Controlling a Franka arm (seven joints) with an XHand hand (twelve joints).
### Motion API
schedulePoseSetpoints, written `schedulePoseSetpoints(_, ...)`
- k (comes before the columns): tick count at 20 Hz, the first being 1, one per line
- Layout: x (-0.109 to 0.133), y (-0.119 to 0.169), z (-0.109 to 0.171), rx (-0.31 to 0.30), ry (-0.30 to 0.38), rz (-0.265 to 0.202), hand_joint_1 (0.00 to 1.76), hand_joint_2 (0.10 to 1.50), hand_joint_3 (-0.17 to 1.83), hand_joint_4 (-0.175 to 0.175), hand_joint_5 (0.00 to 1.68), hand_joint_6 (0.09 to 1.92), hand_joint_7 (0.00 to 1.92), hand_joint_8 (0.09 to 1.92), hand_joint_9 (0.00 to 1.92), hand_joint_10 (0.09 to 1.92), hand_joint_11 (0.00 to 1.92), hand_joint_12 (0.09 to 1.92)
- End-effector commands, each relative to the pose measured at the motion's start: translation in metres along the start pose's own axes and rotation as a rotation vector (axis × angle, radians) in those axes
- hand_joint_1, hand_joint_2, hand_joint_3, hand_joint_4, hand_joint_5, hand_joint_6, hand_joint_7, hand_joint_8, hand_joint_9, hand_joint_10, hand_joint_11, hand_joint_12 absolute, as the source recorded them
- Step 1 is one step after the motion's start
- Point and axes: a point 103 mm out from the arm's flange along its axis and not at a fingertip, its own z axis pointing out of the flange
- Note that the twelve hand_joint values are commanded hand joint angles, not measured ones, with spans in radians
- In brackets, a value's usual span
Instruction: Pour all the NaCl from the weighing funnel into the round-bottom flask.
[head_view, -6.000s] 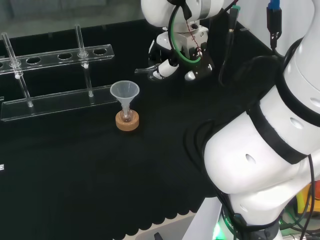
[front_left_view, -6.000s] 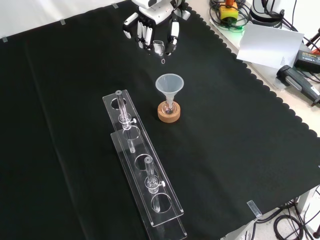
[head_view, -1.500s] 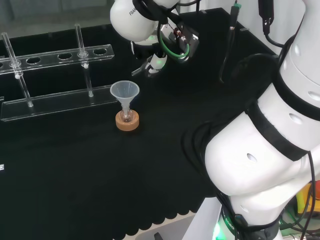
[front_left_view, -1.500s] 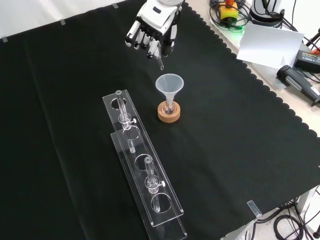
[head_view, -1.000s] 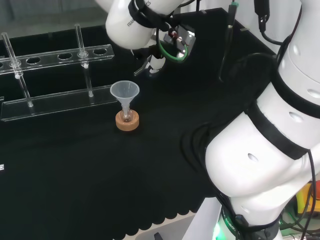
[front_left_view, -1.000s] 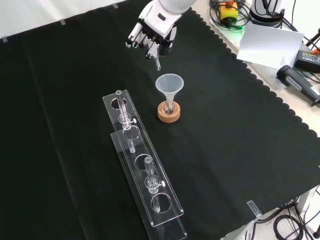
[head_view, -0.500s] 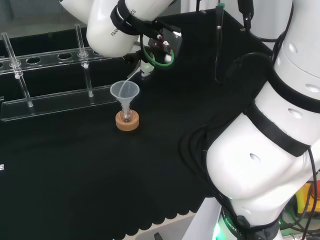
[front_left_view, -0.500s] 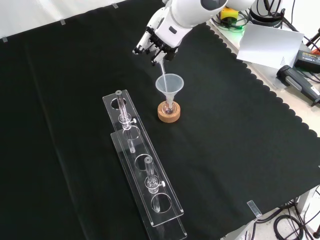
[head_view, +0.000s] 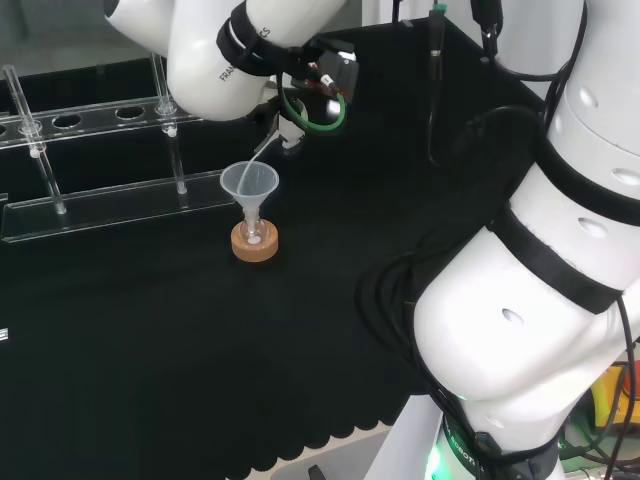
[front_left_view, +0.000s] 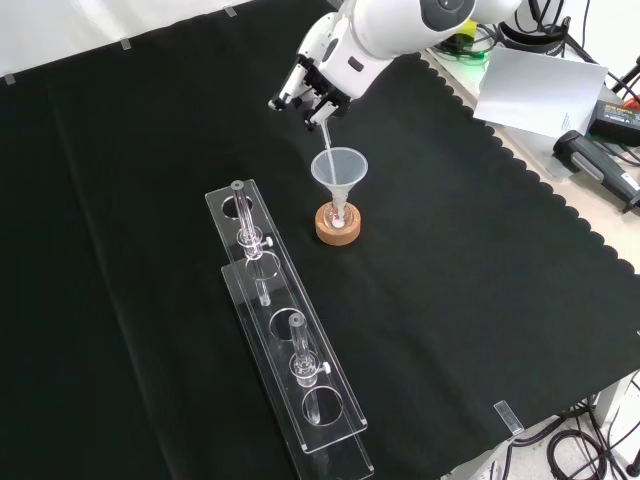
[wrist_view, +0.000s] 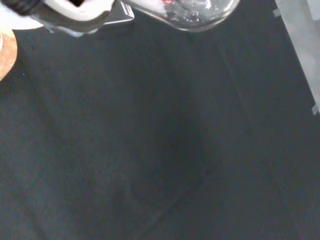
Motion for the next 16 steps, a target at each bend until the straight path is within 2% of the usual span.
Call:
schedulePoseSetpoints(1, 0.000, -0.001, -0.002, 0.005, 0.006, -0.005, 1.10, 0.78, 0.41, 0.175, 1.29, 0.55, 1.63, 0.09, 1.27, 0.11, 0.00, 1.57)
schedulePoseSetpoints(6, -0.006, -0.003, 0.005, 0.022, 0.006, -0.011, 1.10, 0.77, 0.42, 0.175, 1.29, 0.55, 1.63, 0.09, 1.27, 0.11, 0.00, 1.57)
schedulePoseSetpoints(16, -0.007, -0.004, 0.009, 0.036, -0.040, -0.069, 1.10, 0.77, 0.42, 0.175, 1.28, 0.56, 1.63, 0.09, 1.28, 0.11, 0.00, 1.57)
